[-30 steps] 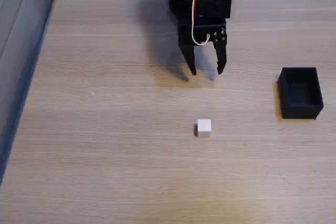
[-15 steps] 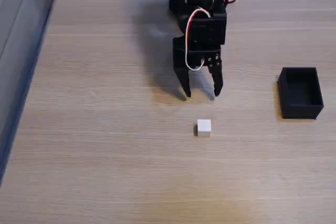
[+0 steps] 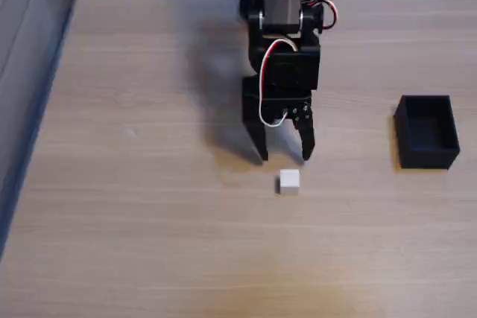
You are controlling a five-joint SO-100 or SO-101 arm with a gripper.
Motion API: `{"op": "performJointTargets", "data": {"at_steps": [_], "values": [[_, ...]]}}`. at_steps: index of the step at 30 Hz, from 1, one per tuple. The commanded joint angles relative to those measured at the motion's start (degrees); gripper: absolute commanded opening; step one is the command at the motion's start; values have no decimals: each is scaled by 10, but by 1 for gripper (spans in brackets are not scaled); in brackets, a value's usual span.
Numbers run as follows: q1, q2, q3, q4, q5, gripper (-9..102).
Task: Pick a white block and place it in the black box.
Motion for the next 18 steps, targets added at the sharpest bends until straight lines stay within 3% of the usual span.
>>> {"op": "performJointTargets", "data": {"at_steps": [1, 18], "values": [[0, -13, -39, -6, 3, 28], [-1, -102, -132, -6, 3, 26]]}}
